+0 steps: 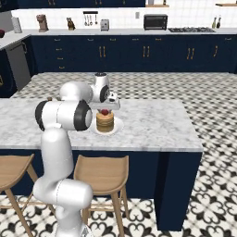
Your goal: Take the strawberry from the fridge and place it on top of the pancake, located on the dining counter.
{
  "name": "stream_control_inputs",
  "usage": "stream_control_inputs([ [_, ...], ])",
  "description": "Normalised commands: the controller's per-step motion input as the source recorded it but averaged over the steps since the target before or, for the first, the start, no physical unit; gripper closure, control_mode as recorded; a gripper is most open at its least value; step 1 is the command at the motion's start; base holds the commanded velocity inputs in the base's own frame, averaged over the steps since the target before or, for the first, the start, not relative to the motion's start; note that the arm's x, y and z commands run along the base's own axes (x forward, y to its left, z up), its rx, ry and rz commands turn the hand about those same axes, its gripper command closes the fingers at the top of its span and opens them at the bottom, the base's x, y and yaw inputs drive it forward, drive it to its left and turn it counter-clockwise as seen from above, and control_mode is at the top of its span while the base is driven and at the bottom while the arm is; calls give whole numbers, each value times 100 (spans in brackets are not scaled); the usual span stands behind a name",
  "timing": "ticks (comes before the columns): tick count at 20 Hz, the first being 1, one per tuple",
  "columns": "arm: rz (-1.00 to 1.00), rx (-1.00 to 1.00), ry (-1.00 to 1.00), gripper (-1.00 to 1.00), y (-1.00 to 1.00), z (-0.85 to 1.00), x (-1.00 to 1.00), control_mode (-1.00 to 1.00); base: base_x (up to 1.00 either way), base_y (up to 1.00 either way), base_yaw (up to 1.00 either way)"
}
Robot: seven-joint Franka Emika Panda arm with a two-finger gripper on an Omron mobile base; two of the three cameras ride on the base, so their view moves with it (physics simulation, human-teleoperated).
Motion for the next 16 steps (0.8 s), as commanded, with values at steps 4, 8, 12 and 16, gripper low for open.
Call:
stream_control_inputs([
  [4, 0, 0, 0, 100, 0, -8, 2, -100, 0, 0, 0],
  [8, 0, 0, 0, 100, 0, 0, 15, -100, 0, 0, 0],
  [12, 0, 0, 0, 100, 0, 0, 6, -100, 0, 0, 0],
  [16, 0, 0, 0, 100, 6, -4, 0, -100, 0, 0, 0],
])
